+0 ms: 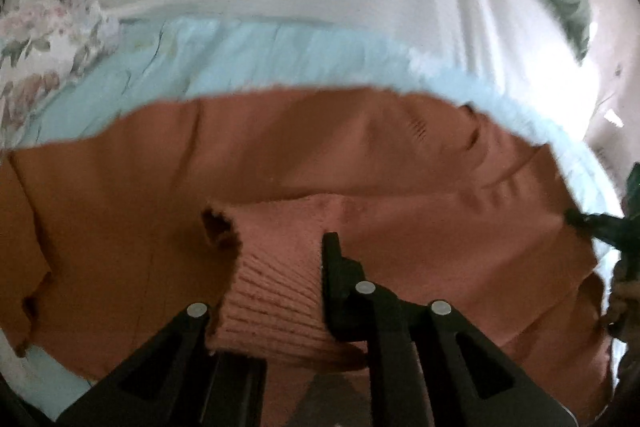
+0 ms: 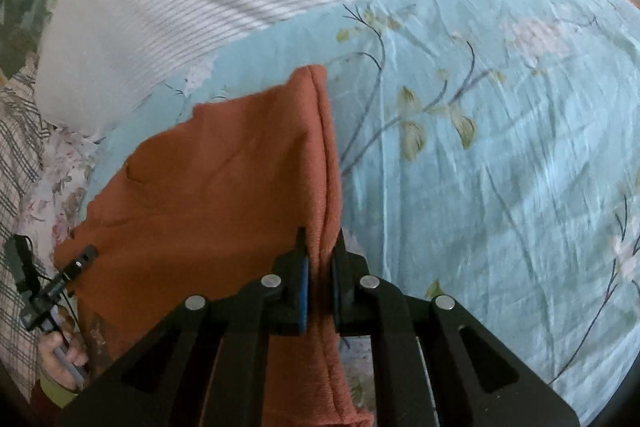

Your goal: Fold small clothes

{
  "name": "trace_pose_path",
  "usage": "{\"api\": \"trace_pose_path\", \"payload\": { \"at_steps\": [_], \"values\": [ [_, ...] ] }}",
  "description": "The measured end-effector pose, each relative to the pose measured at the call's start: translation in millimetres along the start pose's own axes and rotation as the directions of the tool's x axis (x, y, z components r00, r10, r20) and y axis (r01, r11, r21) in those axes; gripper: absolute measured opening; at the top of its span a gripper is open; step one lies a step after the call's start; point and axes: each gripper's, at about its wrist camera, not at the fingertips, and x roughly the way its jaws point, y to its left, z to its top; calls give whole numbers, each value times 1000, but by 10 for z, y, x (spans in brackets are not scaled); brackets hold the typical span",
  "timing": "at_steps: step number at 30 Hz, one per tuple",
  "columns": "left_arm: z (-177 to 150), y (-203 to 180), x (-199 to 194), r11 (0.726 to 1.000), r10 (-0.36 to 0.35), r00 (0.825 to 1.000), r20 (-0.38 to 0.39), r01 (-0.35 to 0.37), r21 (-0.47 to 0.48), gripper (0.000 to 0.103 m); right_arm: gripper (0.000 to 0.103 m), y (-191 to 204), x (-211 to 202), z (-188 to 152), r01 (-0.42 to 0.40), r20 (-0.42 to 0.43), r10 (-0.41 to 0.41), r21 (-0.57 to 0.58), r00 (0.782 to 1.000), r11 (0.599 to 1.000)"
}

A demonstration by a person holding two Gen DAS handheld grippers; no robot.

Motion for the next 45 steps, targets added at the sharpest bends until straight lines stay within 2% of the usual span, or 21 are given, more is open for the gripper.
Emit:
{"api": "trace_pose_path", "payload": {
  "at_steps": [2,3,4,6,7,10,11,12,14,16,20,23,30,32,34,36,37,38,39,42,45],
  "values": [
    [-67,115,-48,1000,4,1000,-3,-4,-20,16,12,-10,-21,12,80,0,-80,3,997,997],
    [-83,138,-68,999,24,1000,-2,-25,-23,19,18,8,-93,8,121,21,-121,0,992,993],
    [-103,126,-97,999,37,999,-1,-37,-18,21,18,64,-198,-5,139,59,-138,-7,989,990],
    [-116,128,-116,999,38,999,-4,-38,-15,21,18,267,-330,-67,63,97,-57,-57,994,996],
    [-114,120,-118,999,44,999,-6,-44,-14,21,24,358,-317,-101,40,82,-33,-92,996,995],
    [-116,103,-231,997,73,997,5,-73,-24,24,45,449,-18,-230,-3,-67,-6,-136,998,991],
    [-131,125,-286,996,81,997,10,-80,-33,32,43,362,66,-269,56,-90,-67,-123,994,991],
    [-160,156,-354,995,94,996,14,-93,-42,37,38,302,46,-276,54,-72,-61,-104,996,993],
    [-236,268,-559,988,146,989,39,-143,-59,57,38,157,-155,-290,48,-14,-48,-7,999,999],
    [-319,423,-842,981,183,979,91,-175,-87,65,42,140,-336,-324,68,29,-69,20,997,997],
    [-409,765,-1177,964,242,963,116,-225,-141,80,45,284,-612,-550,-41,36,41,5,999,999],
    [-416,1022,-1219,949,284,955,87,-266,-171,81,57,460,-703,-789,-99,11,99,-13,995,995],
    [-292,1396,-748,928,309,949,-60,-315,-201,81,57,904,-582,-1225,-191,-87,186,-54,979,980],
    [-274,1429,-593,920,343,935,-90,-353,-167,81,57,1013,-573,-1324,-199,-110,191,-65,975,978],
    [-252,1431,-518,911,384,919,-87,-393,-129,77,57,1089,-553,-1372,-200,-127,190,-77,974,977],
    [-236,1447,-529,901,407,910,-77,-414,-128,59,57,1150,-559,-1400,-206,-134,193,-93,972,974],
    [-225,1483,-555,899,409,910,-74,-415,-142,38,57,1185,-576,-1416,-208,-135,194,-104,972,972],
    [-217,1516,-584,901,399,914,-72,-405,-156,13,57,1223,-589,-1419,-211,-133,196,-116,972,971],
    [-209,1561,-641,907,374,925,-71,-380,-182,7,57,1240,-614,-1431,-214,-130,198,-123,971,969],
    [-200,1556,-866,917,324,945,-32,-322,-234,7,57,1292,-664,-1415,-238,-116,223,-137,968,962],
    [-161,1309,-1100,937,272,962,18,-260,-232,6,57,1292,-702,-1394,-250,-104,237,-139,966,958]
  ]
}}
